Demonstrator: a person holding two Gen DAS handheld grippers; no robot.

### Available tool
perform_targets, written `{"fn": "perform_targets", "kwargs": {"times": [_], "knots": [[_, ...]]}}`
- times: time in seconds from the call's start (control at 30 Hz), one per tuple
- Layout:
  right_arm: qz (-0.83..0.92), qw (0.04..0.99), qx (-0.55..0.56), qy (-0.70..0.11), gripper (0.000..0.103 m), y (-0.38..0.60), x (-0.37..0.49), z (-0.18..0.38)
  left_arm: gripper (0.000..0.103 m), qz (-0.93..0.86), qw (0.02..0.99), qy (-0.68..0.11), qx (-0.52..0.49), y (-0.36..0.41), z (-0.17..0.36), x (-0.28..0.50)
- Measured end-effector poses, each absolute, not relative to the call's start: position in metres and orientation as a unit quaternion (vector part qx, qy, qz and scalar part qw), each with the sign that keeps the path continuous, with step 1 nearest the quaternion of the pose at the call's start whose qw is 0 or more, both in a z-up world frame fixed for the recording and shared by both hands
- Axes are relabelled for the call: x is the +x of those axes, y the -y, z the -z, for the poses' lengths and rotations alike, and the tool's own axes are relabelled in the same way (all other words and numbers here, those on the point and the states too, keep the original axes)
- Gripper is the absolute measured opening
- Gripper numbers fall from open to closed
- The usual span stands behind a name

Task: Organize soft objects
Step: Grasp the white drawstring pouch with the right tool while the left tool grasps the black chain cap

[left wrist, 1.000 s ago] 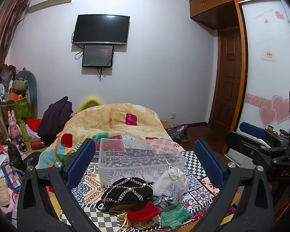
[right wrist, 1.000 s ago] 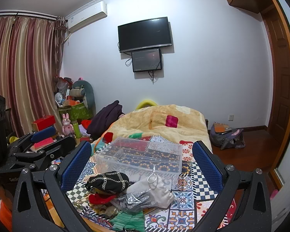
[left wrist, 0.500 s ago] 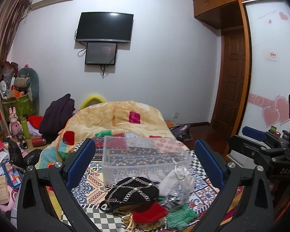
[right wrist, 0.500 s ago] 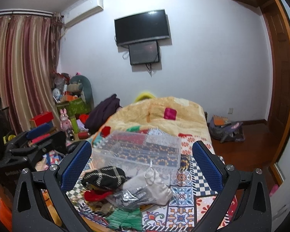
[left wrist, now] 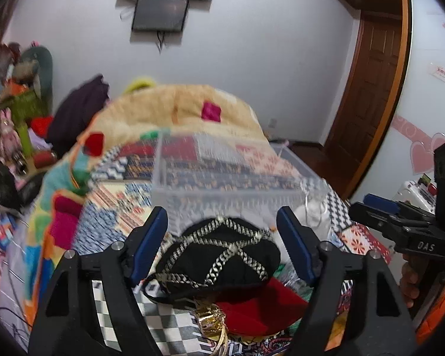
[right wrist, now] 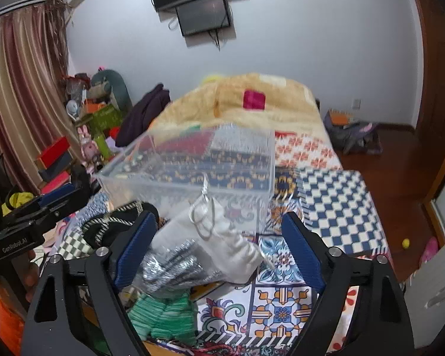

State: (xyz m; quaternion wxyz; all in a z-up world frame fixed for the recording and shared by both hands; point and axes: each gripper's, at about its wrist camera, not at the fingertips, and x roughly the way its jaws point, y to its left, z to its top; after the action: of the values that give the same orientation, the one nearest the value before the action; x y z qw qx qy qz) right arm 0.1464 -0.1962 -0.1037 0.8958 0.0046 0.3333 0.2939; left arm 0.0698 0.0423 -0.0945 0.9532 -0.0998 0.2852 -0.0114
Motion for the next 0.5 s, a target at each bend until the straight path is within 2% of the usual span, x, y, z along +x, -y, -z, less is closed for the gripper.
{"fn": "perform_targets", "kwargs": {"times": [0.27,0.33,0.4,0.5], "knots": [[-0.288,0.875,-0.003,-0.390,0.068,0.184,0.168,0.135,0.076,0.066,0.940,-0.324,-0.079,-0.023,0.118,0.084],[-0.290,0.869,0.001,-0.401,0.062,0.183,0.170,0.140,0.076,0.063,0.938,-0.333,-0.066,-0.019,0.126,0.088],[-0.293,0.866,0.002,-0.405,0.051,0.180,0.171,0.143,0.075,0.060,0.936,-0.342,-0.061,-0.016,0.133,0.091],[-0.298,0.865,0.004,-0.404,0.040,0.180,0.169,0.140,0.068,0.059,0.935,-0.343,-0.064,-0.018,0.136,0.092]]}}
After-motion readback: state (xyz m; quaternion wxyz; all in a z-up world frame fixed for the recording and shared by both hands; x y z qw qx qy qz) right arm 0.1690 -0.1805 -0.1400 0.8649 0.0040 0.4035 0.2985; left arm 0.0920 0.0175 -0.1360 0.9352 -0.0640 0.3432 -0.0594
